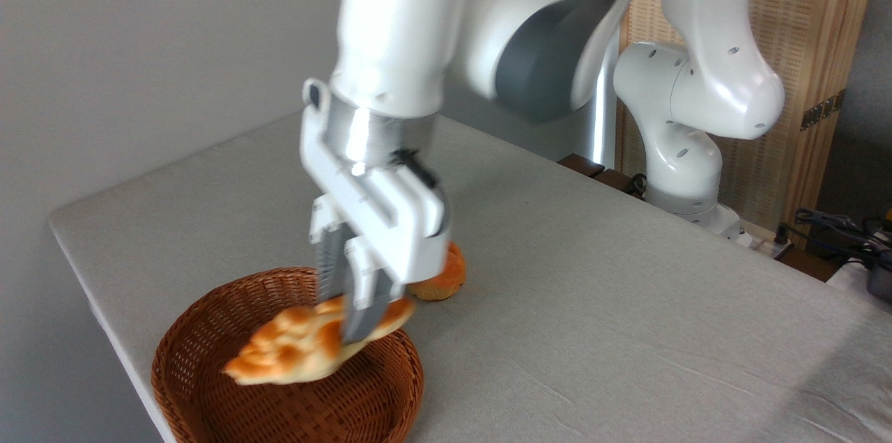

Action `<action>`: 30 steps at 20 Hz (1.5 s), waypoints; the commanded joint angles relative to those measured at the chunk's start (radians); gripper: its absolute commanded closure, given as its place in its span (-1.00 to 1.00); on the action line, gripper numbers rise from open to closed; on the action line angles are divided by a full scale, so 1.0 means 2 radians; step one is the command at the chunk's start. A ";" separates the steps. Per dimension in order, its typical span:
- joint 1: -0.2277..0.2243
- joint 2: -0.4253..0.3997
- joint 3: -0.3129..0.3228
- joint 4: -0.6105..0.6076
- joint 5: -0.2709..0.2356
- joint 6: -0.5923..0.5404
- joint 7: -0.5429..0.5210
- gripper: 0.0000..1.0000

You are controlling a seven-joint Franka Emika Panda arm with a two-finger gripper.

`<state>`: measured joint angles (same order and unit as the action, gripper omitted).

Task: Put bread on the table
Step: 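Close the gripper on the braided roll and lift it from the basket, then carry the braided roll beside the round bun and lower it to the table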

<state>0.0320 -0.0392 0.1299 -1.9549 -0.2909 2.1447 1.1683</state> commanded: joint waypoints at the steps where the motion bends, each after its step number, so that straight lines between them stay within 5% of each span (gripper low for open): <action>1: 0.041 -0.066 0.013 -0.020 -0.003 -0.124 -0.002 0.29; 6: 0.045 -0.113 0.026 -0.092 0.070 -0.171 -0.002 0.29; 10: 0.039 -0.106 0.022 -0.141 0.073 -0.170 -0.002 0.24; 14: 0.032 -0.099 0.021 -0.145 0.073 -0.165 0.002 -0.35; 21: 0.032 -0.095 0.021 -0.144 0.073 -0.154 0.004 -0.97; 30: 0.032 -0.095 0.021 -0.140 0.074 -0.151 0.004 -1.00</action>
<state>0.1008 -0.2257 0.1671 -2.2412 -0.1554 1.8318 1.1702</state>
